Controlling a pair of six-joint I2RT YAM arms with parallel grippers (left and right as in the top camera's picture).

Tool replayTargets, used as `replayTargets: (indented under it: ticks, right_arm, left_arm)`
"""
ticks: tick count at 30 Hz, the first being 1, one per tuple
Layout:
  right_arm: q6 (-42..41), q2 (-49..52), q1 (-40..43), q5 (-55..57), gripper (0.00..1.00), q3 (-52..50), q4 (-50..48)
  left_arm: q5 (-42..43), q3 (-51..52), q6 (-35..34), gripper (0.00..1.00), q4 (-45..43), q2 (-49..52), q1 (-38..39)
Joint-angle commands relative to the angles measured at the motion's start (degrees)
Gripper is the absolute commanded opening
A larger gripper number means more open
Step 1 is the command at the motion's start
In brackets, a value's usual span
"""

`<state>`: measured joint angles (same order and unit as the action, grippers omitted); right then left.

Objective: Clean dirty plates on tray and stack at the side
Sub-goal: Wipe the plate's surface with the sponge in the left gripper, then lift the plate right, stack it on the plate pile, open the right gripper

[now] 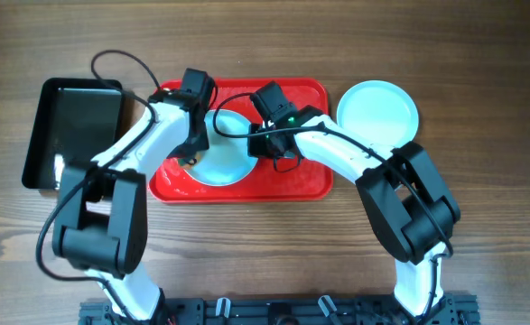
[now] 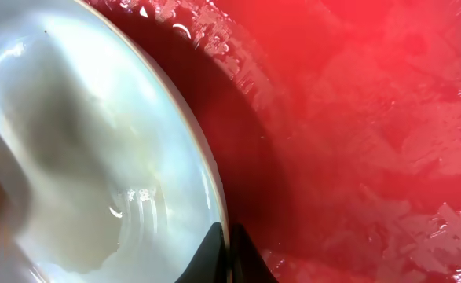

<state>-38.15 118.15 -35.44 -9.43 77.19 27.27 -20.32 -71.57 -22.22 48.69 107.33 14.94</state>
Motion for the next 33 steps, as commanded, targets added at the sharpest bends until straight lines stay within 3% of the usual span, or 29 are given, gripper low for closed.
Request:
replayTargets:
  ticks: [1, 3, 6, 11, 15, 21, 33]
  right_arm:
    - [2.67, 1.29, 0.96, 3.54, 0.05, 0.72, 0.39]
    - [4.35, 1.05, 1.42, 3.54, 0.04, 3.02, 2.64]
    - [9.33, 0.11, 2.71, 7.02, 0.04, 11.08, 10.6]
    - [15.58, -1.42, 2.89, 27.89, 0.04, 30.64, 30.86]
    - [25.14, -3.04, 1.73, 42.25, 0.04, 39.12, 37.53]
    - [30.71, -4.76, -4.9, 71.25, 0.04, 39.34, 40.28]
    - [29.44, -4.76, -6.56, 76.39, 0.04, 39.34, 41.99]
  left_arm:
    - [-8.7, -1.86, -4.09, 0.04, 0.52, -6.23, -0.96]
    - [-8.46, -1.86, -6.69, 0.04, 1.57, -9.29, -0.96]
    - [-1.64, -1.84, -6.69, 0.04, 2.67, -11.3, -0.96]
    - [7.06, -1.73, -6.56, 0.04, 2.6, -10.88, -0.96]
    - [7.23, -1.73, -6.54, 0.04, 2.6, -10.88, -0.94]
    - [8.33, -1.7, -4.76, 0.04, 2.6, -10.88, -0.96]
    - [8.57, -1.62, -4.81, 0.04, 2.05, -10.88, -0.96]
